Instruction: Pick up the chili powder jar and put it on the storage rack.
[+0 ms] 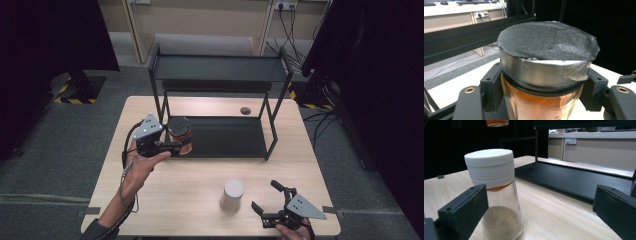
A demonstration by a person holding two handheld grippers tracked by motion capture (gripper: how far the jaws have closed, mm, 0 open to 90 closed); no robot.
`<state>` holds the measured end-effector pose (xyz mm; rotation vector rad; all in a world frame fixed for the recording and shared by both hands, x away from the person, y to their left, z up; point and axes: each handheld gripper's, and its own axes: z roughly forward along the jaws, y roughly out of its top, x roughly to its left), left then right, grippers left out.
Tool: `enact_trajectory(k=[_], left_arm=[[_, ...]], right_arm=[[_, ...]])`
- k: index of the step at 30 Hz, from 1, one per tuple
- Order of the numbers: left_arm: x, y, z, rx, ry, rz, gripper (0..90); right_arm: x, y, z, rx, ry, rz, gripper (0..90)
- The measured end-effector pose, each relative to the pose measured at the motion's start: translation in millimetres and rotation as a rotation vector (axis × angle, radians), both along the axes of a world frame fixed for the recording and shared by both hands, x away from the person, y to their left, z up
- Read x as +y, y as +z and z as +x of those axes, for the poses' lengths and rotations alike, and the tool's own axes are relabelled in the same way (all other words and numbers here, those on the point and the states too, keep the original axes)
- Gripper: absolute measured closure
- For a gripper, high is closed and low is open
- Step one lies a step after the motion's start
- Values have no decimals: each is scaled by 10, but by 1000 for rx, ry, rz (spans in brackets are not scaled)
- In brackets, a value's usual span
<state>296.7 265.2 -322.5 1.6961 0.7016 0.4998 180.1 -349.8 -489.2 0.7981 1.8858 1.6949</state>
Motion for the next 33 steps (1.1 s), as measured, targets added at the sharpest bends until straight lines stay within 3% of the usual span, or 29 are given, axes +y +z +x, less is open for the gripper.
enact_trajectory(k=[8, 33], left_arm=[[-39, 230, 39, -13, -4, 29, 317], [-64, 692, 217, -11, 5, 30, 318]], right_arm=[[-1, 1, -1, 0, 0, 1, 4], [-5, 2, -1, -1, 2, -2, 4]])
